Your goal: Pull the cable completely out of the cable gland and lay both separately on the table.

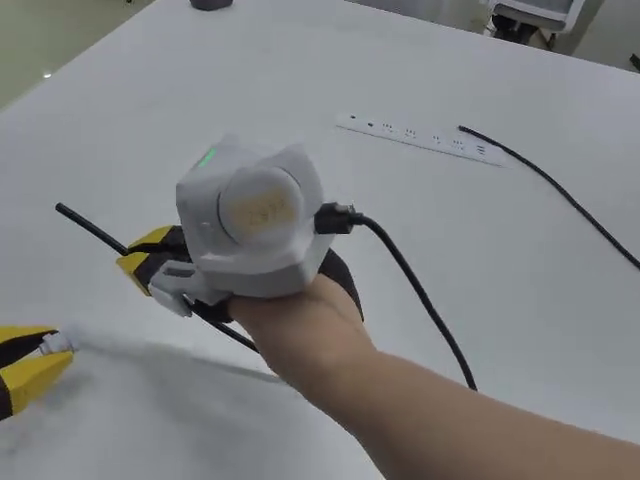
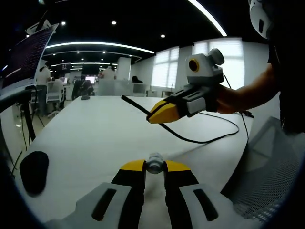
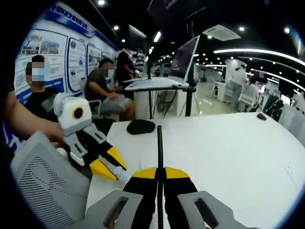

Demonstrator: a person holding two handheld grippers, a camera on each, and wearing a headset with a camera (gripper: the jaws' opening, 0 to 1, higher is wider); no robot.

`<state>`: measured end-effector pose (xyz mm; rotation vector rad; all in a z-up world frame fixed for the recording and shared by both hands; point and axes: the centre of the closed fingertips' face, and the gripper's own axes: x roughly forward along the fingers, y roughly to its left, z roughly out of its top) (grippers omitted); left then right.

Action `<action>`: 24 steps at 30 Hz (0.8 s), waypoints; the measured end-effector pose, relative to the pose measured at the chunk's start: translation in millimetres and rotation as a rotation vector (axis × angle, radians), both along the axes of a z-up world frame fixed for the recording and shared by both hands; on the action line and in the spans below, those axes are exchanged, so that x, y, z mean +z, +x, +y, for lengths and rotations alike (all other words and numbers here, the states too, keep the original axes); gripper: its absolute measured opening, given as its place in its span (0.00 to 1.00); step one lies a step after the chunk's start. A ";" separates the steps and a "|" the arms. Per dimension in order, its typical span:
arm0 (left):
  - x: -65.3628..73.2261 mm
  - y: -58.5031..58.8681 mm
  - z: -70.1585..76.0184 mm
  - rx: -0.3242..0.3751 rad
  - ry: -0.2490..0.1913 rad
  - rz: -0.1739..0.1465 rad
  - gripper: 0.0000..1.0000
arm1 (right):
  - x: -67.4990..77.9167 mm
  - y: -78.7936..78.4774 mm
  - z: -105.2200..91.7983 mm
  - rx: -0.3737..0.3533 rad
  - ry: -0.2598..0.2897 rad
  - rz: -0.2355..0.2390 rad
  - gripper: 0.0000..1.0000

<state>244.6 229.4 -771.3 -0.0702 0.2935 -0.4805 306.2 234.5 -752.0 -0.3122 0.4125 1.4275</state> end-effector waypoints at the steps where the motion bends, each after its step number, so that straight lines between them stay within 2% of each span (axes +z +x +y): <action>1: -2.8 -0.5 1.3 0.007 0.000 0.007 0.15 | -9.8 3.3 1.9 -0.008 -0.013 0.017 0.00; 3: -9.5 -0.6 7.0 0.036 0.002 0.018 0.15 | -21.7 8.7 2.8 -0.033 -0.029 0.052 0.00; 5: -14.9 -0.7 8.9 0.046 -0.007 0.031 0.15 | -32.3 20.4 4.0 -0.069 -0.044 0.059 0.00; 6: -19.0 -0.5 10.1 0.056 0.007 0.041 0.15 | -40.3 22.6 3.9 -0.082 -0.067 0.088 0.00; 8: -25.3 -0.9 9.6 0.053 0.021 0.056 0.15 | -51.5 29.4 3.0 -0.105 -0.094 0.097 0.00; 10: -32.1 -0.6 12.9 0.065 0.039 0.076 0.15 | -56.3 32.6 2.6 -0.129 -0.096 0.128 0.00; 11: -32.6 -0.5 14.6 0.068 0.036 0.071 0.15 | -57.7 33.2 3.0 -0.129 -0.096 0.132 0.00; 12: -29.8 0.7 15.9 0.079 0.020 0.060 0.15 | -58.8 33.7 2.3 -0.133 -0.099 0.129 0.00; 13: -31.9 0.3 18.0 0.083 0.026 0.067 0.15 | -59.8 34.5 2.0 -0.135 -0.103 0.121 0.00; 14: -31.6 1.0 19.4 0.079 0.050 0.052 0.15 | -61.1 35.3 1.6 -0.133 -0.107 0.107 0.00; 15: -33.0 1.3 20.9 0.083 0.062 0.049 0.15 | -62.8 36.6 1.4 -0.131 -0.113 0.093 0.00; 19: -32.6 0.7 21.4 0.080 0.051 0.051 0.15 | -69.5 37.0 1.5 -0.124 -0.135 0.065 0.00; 22: -34.8 0.5 23.3 0.071 0.067 0.055 0.15 | -69.4 37.0 2.1 -0.093 -0.148 0.008 0.00; 24: -36.3 0.6 25.2 0.079 0.059 0.069 0.15 | -69.4 37.4 2.0 -0.079 -0.155 -0.025 0.01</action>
